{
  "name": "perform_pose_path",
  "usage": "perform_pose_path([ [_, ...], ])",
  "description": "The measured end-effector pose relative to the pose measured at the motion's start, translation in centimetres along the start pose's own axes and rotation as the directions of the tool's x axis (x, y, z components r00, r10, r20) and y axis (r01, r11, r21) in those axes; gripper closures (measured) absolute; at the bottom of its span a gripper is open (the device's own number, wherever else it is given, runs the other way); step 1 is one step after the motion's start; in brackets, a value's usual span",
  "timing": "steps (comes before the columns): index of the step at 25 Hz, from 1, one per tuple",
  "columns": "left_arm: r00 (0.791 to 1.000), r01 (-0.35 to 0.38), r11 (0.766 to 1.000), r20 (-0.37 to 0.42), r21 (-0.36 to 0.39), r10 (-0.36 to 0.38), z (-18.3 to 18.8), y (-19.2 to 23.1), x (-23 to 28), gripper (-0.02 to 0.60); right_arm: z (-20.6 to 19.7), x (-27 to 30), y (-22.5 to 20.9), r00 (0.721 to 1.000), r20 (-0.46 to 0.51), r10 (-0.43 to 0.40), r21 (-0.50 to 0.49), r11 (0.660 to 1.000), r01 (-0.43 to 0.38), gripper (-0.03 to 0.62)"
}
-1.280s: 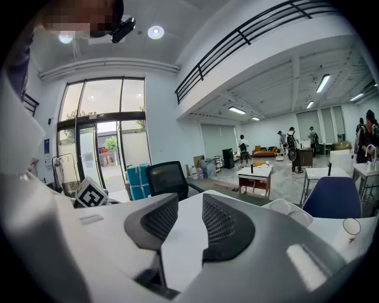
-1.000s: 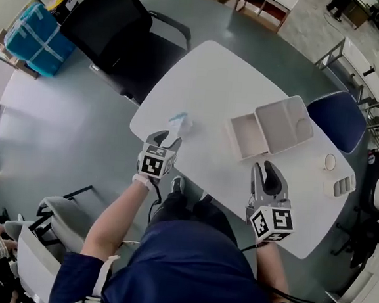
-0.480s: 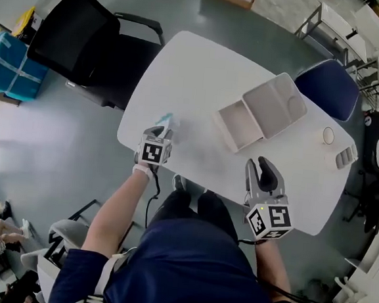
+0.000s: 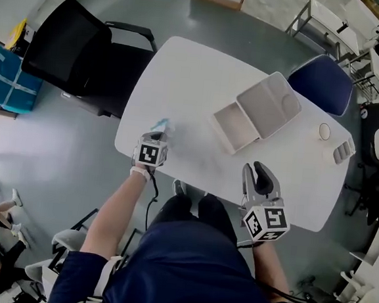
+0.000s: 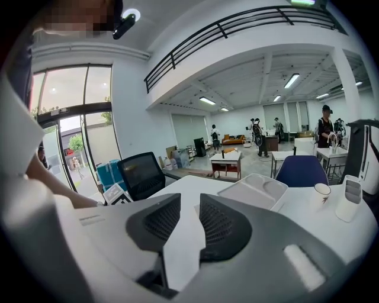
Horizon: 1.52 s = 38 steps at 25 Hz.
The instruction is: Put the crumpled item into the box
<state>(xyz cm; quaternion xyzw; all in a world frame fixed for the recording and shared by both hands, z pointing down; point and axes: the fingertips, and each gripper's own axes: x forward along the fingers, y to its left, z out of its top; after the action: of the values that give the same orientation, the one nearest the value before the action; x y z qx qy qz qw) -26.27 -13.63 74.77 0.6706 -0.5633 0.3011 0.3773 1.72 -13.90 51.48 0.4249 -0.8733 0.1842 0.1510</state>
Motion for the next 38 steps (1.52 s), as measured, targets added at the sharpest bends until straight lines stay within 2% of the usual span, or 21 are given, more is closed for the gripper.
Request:
perform_pose_path([
  [4,0.998,0.008,0.998,0.059,0.057,-0.011,1.5,-0.1,-1.5,0.577,0.7,0.4,0.9,1.0,0.012,0.007,-0.01,1.0,-0.007,0.494],
  [7,0.997,0.022,0.998,0.075,0.061,-0.026,1.5,-0.4,-2.2,0.577,1.0,0.2,1.2,1.0,0.018,0.004,-0.012,1.0,-0.004,0.499],
  [10,0.99,0.053,0.995,0.123,0.089,-0.063,2.8,-1.2,-3.5,0.577,1.1,-0.2,1.4,1.0,0.025,-0.008,-0.01,1.0,0.008,0.503],
  [16,0.98,0.111,0.975,0.141,0.194,-0.139,4.4,-3.6,-5.9,0.577,1.0,-1.4,1.5,0.998,0.042,-0.046,-0.003,0.999,0.047,0.508],
  [20,0.964,0.153,0.96,0.179,0.235,-0.197,6.2,-6.1,-7.5,0.577,0.3,-2.3,1.1,0.997,0.044,-0.069,0.01,0.998,0.069,0.508],
  [27,0.934,0.216,0.946,0.231,0.24,-0.272,9.8,-11.1,-9.5,0.577,1.4,-3.3,-0.3,0.996,0.067,-0.063,0.014,0.998,0.062,0.511],
  [35,0.912,0.248,0.924,0.251,0.29,-0.324,12.5,-18.1,-8.9,0.577,2.0,-5.7,-4.4,0.993,0.089,-0.08,0.027,0.997,0.077,0.516],
  [38,0.912,0.246,0.92,0.249,0.304,-0.326,13.4,-20.1,-8.1,0.577,1.8,-6.6,-6.3,0.991,0.09,-0.095,0.042,0.995,0.091,0.516],
])
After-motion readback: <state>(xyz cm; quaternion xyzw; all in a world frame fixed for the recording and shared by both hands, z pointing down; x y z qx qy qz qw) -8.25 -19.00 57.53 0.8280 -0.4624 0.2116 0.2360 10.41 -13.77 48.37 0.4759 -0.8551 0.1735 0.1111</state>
